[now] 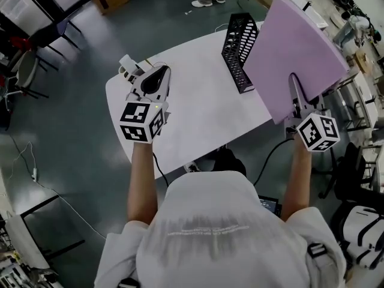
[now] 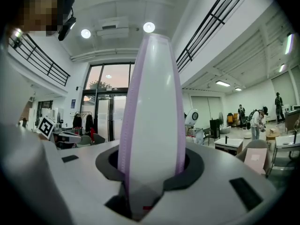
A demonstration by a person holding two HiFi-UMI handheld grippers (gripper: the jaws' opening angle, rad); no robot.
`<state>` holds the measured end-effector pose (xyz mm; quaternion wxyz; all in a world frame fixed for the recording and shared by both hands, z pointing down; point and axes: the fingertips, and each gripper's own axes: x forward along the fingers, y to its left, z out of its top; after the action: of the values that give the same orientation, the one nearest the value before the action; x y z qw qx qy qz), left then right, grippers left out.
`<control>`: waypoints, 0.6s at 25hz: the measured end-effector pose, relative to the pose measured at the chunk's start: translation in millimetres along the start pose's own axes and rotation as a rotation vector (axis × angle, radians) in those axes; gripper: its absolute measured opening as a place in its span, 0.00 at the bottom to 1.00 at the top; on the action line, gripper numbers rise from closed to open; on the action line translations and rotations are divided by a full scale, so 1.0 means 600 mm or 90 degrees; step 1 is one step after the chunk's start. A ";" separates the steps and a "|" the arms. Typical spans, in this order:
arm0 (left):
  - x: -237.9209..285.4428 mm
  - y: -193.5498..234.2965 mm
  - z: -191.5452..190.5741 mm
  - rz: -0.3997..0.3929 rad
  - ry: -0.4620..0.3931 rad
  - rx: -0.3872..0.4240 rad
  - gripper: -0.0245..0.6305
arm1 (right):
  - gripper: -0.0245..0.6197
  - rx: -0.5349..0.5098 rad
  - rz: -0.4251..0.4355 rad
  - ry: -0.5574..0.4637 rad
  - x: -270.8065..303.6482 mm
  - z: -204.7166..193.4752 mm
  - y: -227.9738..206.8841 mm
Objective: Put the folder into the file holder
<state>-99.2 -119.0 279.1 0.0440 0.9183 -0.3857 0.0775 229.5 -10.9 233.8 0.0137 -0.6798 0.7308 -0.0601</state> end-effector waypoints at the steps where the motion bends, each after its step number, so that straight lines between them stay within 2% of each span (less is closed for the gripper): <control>1: 0.012 -0.008 -0.003 -0.009 0.005 -0.001 0.07 | 0.32 0.005 -0.009 0.000 -0.007 -0.001 -0.010; 9: 0.114 -0.086 -0.033 -0.078 0.032 -0.013 0.07 | 0.32 0.026 -0.067 0.026 -0.045 -0.031 -0.091; 12: 0.147 -0.115 -0.044 -0.094 0.047 -0.016 0.07 | 0.32 0.046 -0.049 0.034 -0.039 -0.033 -0.106; 15: 0.177 -0.128 -0.044 -0.088 0.053 -0.014 0.07 | 0.32 0.035 -0.027 0.034 -0.011 -0.031 -0.119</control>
<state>25.9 -136.1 322.1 0.0756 0.9382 -0.3200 0.1080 298.8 -8.1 259.1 0.0114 -0.6926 0.7144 -0.0986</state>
